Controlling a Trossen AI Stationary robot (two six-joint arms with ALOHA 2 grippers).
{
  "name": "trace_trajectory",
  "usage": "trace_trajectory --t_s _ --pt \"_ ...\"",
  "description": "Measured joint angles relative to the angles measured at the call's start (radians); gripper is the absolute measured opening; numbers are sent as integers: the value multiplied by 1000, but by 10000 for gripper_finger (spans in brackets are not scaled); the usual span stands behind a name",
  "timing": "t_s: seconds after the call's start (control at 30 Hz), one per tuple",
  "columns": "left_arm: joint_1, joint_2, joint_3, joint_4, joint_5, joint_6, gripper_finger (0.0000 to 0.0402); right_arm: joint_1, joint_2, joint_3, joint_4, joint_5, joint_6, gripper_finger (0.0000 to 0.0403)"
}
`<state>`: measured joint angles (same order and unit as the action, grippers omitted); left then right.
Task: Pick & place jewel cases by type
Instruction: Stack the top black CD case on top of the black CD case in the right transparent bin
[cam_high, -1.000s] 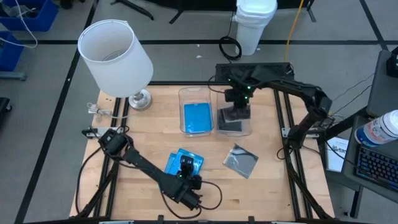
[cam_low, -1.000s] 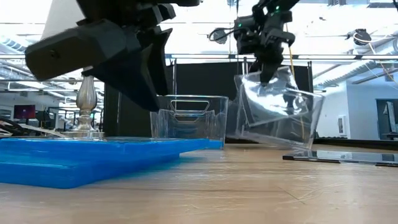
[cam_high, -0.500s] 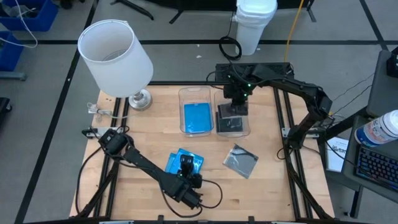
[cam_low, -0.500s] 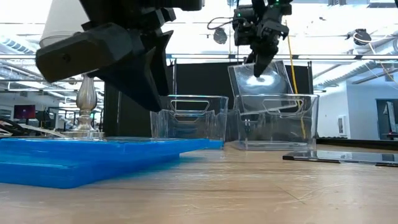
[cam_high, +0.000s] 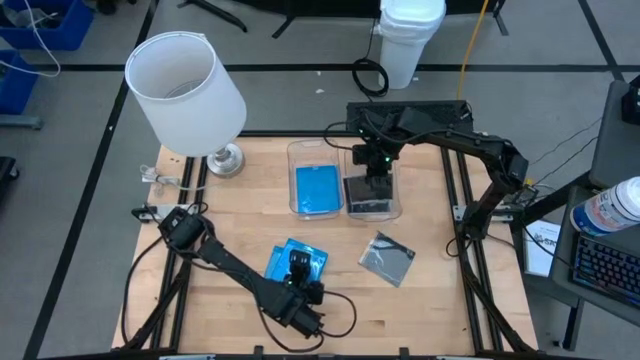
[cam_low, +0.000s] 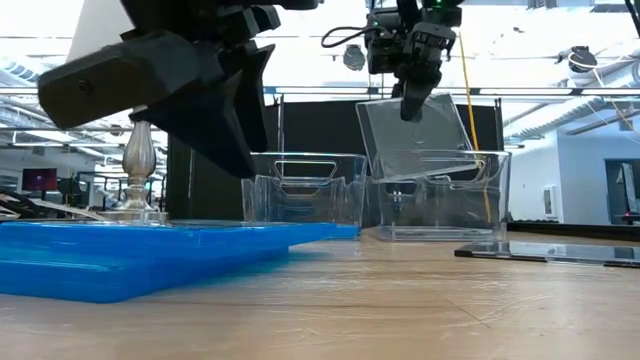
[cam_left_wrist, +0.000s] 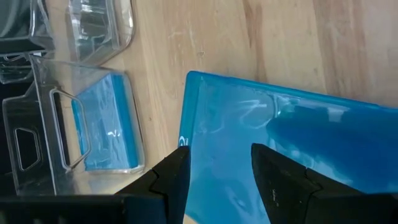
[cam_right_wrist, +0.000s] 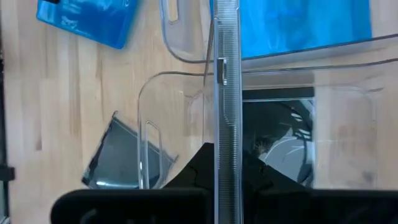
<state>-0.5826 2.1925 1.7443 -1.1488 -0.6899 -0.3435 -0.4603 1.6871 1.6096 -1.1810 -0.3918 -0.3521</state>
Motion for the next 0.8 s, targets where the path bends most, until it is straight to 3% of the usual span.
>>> trace_trajectory --t_s 0.4,0.57,0.8 --pt "-13 0 0 -2 -1 -8 174 -11 -1 -90 47 21 43 13" --pt "-13 0 0 -2 -6 -19 174 -24 -1 -140 114 -81 83 13" --pt "-13 0 0 -2 -13 -25 174 -46 -1 -225 152 -54 70 13"
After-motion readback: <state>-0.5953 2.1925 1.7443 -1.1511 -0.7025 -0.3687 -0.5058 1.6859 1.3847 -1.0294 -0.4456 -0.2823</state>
